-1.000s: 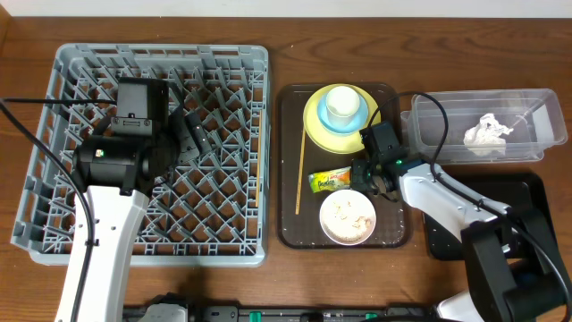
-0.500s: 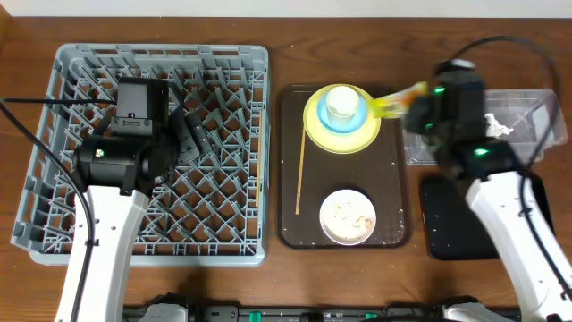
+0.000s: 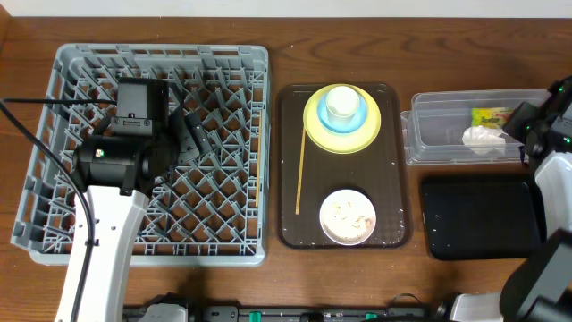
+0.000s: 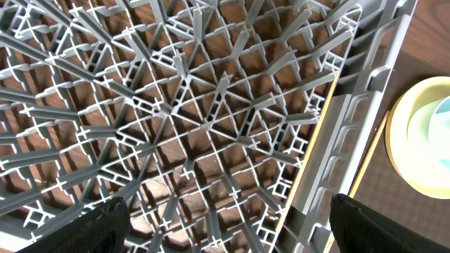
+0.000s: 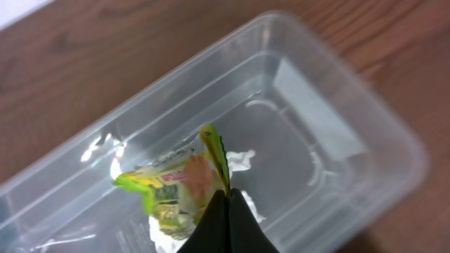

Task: Sort waste into correct bins and load items into the dishwasher rack
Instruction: 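Carry the wrapper with the right gripper and release it into the clear bin, then move the right gripper to the small white dish and grasp its rim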

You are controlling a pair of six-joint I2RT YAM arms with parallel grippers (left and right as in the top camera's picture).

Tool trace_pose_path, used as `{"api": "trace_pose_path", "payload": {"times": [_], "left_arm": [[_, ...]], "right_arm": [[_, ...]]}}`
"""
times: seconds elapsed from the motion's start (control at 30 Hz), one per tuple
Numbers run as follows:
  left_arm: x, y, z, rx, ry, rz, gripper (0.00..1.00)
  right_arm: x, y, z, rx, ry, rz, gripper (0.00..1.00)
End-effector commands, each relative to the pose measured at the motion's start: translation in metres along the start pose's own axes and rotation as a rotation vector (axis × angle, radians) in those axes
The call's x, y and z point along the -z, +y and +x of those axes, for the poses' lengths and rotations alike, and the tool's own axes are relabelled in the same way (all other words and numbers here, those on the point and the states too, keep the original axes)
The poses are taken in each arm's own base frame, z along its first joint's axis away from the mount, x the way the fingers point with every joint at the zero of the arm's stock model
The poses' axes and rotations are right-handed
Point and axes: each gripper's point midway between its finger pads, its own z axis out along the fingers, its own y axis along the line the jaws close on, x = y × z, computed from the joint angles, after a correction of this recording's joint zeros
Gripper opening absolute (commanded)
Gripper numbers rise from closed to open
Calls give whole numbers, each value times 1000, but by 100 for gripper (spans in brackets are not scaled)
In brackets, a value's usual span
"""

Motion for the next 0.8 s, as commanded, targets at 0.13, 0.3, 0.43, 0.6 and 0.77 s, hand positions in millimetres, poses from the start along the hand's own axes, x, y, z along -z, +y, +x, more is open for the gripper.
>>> {"api": "trace_pose_path", "payload": {"times": [0.13,0.3,0.43,0.6,0.77], "left_arm": [[2,0,-2,5,-5,-2,92],[2,0,-2,5,-5,-2,92],[2,0,-2,5,-5,-2,92],[2,0,-2,5,-5,-2,92],[2,0,-2,5,-5,-2,92]], "right_arm": [[-20,12,14,41,41,-79,3],[-20,13,10,64,26,-82,40],[-15,14,9,72,25,-86,62],[21,46,-2,95,10,-203,64],[90,114,25,205,67,-388,60]]}}
